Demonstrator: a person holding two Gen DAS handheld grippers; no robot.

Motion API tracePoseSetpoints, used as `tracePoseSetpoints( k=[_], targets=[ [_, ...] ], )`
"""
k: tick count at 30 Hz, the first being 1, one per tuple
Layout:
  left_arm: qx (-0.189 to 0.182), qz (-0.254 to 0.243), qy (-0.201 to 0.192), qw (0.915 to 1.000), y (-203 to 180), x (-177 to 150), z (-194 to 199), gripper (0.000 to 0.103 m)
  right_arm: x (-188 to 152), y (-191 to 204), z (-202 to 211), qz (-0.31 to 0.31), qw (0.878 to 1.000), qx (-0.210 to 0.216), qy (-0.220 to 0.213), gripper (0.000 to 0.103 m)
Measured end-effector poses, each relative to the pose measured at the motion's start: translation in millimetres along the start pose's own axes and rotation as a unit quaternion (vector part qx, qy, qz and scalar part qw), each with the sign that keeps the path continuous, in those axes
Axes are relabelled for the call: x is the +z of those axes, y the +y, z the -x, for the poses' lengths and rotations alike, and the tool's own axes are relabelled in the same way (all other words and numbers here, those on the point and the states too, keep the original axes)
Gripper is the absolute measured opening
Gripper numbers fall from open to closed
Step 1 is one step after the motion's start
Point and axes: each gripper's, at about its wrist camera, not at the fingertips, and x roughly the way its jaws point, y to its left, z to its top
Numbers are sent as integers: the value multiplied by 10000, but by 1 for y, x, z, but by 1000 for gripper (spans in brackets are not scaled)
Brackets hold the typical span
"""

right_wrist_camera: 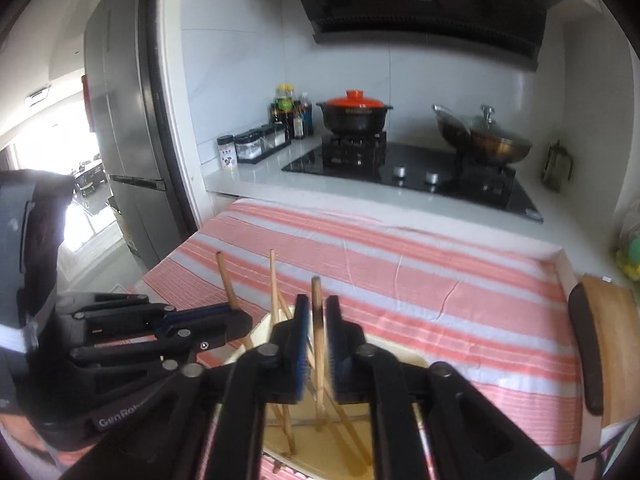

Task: Organize utensils
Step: 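Lower both chopsticks into the caddy and open both tools, then move both tools back over the remaining chopsticks on the cloth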

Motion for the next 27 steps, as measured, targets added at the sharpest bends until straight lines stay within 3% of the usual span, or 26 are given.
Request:
tracePoseSetpoints(
  k=[1, 2, 5, 9, 14, 19, 23, 27],
  targets=[
    [58, -49, -64, 10000, 1, -2, 12, 48, 3, -1, 10, -128, 9999, 19, -100, 45],
    [139, -155, -130, 9997, 2, -5, 28, 58, 3, -1, 27, -188, 9994, 63, -282, 48],
    [306, -457, -163, 9984, 8, -26, 78, 69, -2, 4, 80, 63, 9984, 62, -554, 50],
    [388, -771, 44, 9963, 13, -84, 130, 89, -42, 14, 150, 664, 9958, -233, -593, 65],
    [319, -460, 466, 9973, 10, -183, 137, 89, -154, 14, 187, 874, 9930, -716, -342, 65],
    [-25, 291, 846, 9960, -3, -269, 117, 89, -295, 12, 181, -93, 9951, -973, 159, 65],
    [84, 208, 1074, 9940, -19, -296, 101, 89, -360, 13, 181, -908, 9904, -984, 358, 65],
    [175, 135, 1032, 9944, -33, -296, 95, 89, -375, 7, 182, -1252, 9879, -846, 343, 65]
  ],
)
